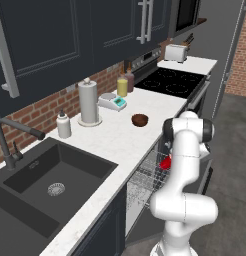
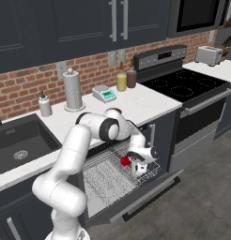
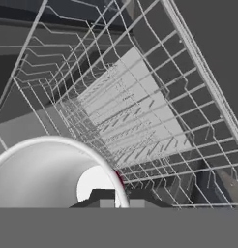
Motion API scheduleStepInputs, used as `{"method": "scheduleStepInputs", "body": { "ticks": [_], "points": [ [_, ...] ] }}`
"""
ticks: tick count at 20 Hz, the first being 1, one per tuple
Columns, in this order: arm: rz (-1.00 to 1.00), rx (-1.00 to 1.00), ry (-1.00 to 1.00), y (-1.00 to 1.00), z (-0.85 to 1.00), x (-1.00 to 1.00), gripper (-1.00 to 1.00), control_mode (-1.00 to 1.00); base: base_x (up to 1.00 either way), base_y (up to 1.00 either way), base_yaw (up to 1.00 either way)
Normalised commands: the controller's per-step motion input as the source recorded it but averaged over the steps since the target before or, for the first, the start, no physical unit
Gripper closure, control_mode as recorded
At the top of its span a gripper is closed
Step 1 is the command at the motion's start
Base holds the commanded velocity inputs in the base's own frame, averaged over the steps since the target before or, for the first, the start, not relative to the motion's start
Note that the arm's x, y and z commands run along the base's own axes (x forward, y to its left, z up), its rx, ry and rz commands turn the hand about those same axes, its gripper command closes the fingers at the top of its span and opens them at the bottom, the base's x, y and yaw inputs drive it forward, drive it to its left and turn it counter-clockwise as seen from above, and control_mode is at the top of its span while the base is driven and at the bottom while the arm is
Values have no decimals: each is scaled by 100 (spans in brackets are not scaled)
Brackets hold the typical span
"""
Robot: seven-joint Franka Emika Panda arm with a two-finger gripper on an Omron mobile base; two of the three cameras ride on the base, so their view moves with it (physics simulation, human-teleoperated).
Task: Pick up the cup and bowl from the counter, place them in the dishwasher, and close the dishwasher door.
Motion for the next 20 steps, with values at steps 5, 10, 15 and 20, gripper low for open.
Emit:
{"method": "scheduleStepInputs", "body": {
  "ticks": [5,10,15,20],
  "points": [
    [-7,3,8,0,-46,30,100,-100,0,0,0],
    [-7,5,5,0,-43,26,100,-100,0,0,0],
    [-8,5,4,0,-37,23,100,-100,0,0,0],
    [-9,3,4,11,-28,25,-100,-100,0,0,0]
  ]
}}
